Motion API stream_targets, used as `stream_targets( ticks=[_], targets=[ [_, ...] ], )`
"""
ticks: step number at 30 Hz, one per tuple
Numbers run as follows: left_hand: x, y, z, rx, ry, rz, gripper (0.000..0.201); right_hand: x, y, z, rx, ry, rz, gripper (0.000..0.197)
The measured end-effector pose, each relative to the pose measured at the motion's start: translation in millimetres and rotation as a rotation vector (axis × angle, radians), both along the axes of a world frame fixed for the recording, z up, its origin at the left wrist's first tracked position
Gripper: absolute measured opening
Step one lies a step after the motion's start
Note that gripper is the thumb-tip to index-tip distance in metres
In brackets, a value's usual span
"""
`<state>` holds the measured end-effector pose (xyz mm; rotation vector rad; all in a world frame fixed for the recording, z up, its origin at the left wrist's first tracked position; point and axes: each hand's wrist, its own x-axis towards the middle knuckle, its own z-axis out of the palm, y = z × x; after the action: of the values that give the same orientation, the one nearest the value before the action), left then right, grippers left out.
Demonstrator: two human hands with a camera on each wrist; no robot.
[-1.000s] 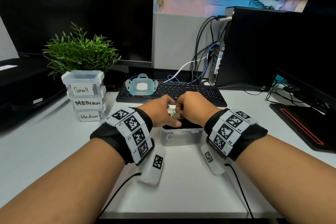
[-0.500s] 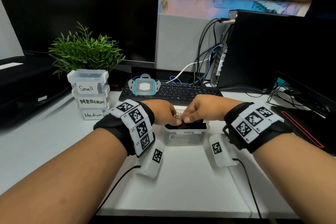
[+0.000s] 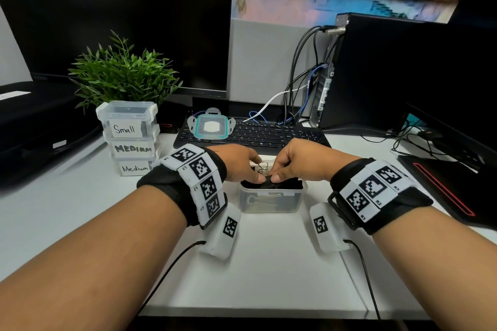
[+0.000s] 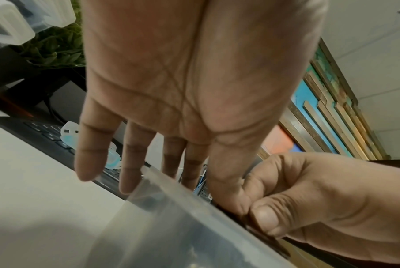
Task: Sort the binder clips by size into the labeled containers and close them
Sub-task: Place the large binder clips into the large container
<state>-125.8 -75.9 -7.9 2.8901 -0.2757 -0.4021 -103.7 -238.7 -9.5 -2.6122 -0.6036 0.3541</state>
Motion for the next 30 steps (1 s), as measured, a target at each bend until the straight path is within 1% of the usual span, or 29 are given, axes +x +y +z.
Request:
stream_targets(
  ticks=[4,10,15,17,19,20,21,23,25,26,28,30],
  targets=[
    [-2,-3,3,0.048,-0.006,-0.026,0.051,1,0,-6,0.080,0.014,-0.043,0.008],
    [-1,-5,3,0.095,-0.003,-0.062,0.047,2,1,-10,0.128,0.001,-0.085,0.008],
    [5,-6,-1,0.182,0.023,-0.162,0.042,1,3,-11,0.123,-0.022,-0.082,0.006],
    [9,-6,-3,0.225,0.039,-0.195,0.043,0,-1,-9,0.130,0.011,-0.053,0.013],
    [10,-8,-4,0.268,0.050,-0.217,0.044,-1,-6,-8,0.142,0.072,-0.014,0.028],
    [10,-9,-5,0.271,0.049,-0.227,0.043,-1,-9,-7,0.146,0.084,-0.002,0.031],
    [10,-9,-6,0.270,0.051,-0.232,0.043,-1,-10,-7,0.156,0.087,0.001,0.030],
    [13,-8,-9,0.267,0.044,-0.233,0.039,-1,-10,-8,0.177,0.092,0.000,0.022],
    [15,-8,-12,0.262,0.040,-0.196,0.038,-3,-7,-8,0.177,0.088,0.010,0.016],
    [15,-7,-13,0.240,0.039,-0.188,0.039,-5,-4,-8,0.161,0.073,0.017,0.015],
    [16,-5,-11,0.235,0.042,-0.225,0.043,-8,0,-9,0.092,-0.002,0.025,0.016],
    [14,-3,-11,0.161,0.021,-0.225,0.045,-11,2,-11,0.041,-0.075,0.028,0.021]
  ],
)
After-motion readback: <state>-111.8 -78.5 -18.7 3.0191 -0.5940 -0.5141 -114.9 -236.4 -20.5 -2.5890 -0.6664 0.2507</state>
